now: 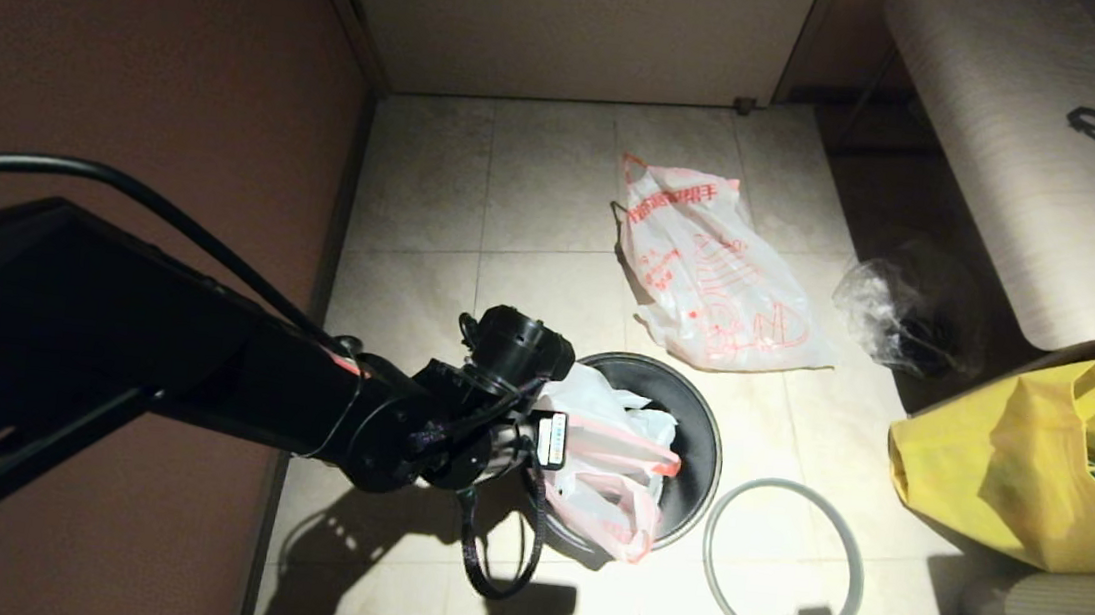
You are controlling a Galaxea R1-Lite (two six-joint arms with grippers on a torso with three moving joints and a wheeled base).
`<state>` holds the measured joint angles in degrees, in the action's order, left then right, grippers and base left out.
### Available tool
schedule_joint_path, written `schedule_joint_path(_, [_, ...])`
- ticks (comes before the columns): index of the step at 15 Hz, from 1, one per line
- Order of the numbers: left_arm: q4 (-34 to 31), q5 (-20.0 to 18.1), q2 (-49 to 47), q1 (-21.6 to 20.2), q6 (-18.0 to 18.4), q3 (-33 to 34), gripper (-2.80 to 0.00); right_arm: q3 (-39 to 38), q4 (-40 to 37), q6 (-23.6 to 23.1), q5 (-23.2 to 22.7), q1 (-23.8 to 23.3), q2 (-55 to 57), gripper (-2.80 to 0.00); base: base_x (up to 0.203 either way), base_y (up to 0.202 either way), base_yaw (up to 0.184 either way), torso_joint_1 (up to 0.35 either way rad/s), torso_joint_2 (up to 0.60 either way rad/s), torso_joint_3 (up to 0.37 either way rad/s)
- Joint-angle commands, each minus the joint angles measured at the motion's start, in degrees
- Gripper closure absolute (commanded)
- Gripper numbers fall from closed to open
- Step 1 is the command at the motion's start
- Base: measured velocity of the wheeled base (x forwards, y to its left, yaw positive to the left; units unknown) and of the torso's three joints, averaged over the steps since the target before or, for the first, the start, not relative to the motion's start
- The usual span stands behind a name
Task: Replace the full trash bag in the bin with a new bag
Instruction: Put the new garbage bag on the trash can
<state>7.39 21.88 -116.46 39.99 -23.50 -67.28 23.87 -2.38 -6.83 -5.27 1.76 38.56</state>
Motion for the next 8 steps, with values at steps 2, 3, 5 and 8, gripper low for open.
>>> schedule_joint_path(2, [0.1,0.1,-1.0,0.0,-0.3,-0.3,0.00,5.1,5.1,0.5,0.8,4.9,23.5,0.00,0.000,0.000,0.000,0.000,0.00,0.000])
schedule_joint_path(3, [0.2,0.1,-1.1,-0.2,-0.2,-0.4,0.00,7.1,7.3,1.4,2.6,7.6,29.7,0.00,0.000,0.000,0.000,0.000,0.00,0.000])
schedule_joint_path(5, [0.7,0.0,-1.8,-1.4,-0.2,-0.7,0.00,12.7,10.2,6.0,6.2,13.7,41.9,0.00,0.000,0.000,0.000,0.000,0.00,0.000])
schedule_joint_path(8, [2.7,-0.1,-3.6,-3.8,-0.2,-0.8,0.00,20.1,11.5,14.1,9.3,22.6,56.0,0.00,0.000,0.000,0.000,0.000,0.00,0.000])
